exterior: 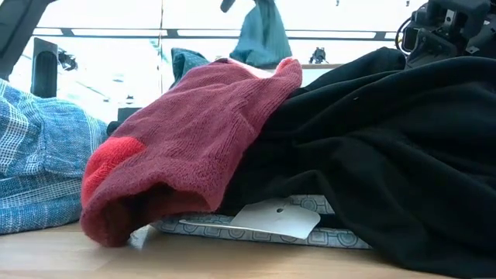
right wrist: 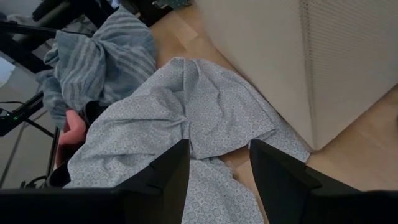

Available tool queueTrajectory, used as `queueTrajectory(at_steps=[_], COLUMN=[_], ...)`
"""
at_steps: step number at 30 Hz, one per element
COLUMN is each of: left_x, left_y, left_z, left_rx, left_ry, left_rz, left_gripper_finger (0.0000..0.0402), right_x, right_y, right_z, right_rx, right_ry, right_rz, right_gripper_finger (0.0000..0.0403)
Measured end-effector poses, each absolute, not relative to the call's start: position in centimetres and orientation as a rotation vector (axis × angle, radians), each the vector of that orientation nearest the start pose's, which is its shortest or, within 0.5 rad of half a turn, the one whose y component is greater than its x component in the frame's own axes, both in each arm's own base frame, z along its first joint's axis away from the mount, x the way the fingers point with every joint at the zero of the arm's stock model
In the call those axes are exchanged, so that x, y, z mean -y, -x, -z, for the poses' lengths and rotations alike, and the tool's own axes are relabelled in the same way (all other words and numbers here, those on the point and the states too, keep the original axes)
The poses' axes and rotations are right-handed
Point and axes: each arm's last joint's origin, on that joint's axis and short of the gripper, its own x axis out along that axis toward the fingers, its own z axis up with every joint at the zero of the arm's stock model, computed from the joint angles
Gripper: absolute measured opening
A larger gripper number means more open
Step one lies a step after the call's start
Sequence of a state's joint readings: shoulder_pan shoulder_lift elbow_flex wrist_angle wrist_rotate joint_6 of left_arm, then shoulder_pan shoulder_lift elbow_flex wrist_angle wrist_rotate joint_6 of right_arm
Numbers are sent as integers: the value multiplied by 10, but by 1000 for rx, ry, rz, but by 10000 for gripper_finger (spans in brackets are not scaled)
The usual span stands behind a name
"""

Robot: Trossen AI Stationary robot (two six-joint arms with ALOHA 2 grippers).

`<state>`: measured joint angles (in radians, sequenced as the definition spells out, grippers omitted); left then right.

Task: Sort clothes
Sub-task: Put the blue polo into the white laundry bin

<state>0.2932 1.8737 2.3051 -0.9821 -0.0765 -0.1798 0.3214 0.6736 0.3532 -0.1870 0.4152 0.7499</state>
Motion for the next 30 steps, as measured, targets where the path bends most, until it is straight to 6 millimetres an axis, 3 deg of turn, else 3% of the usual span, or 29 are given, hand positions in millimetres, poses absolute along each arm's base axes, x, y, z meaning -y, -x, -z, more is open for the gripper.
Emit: queueTrajectory(at_steps=[7, 12, 17, 22, 30], left_x=[-130, -140, -130, -101, -58], left_y=[-401, -402, -383, -348, -299], left_z=[-401, -388, -409, -444, -474], left_rx=[-729, -801, -784, -767, -769], left_ry=[298, 342, 309, 200, 122], left_rz=[-446, -426, -422, -463, -589], left_gripper_finger=[71, 120, 130, 131, 131], right_x=[-36, -36, -36, -36, -36], right_y=[-144, -144, -143, -143, -143], right_z=[-202, -202, -202, -201, -200], right_rx=[-415, -423, -428, -433, -446], right_ry=[-562, -564, -553, -551, -546], right_rz=[257, 244, 243, 244, 247], right_gripper_finger=[169, 167, 167, 167, 167])
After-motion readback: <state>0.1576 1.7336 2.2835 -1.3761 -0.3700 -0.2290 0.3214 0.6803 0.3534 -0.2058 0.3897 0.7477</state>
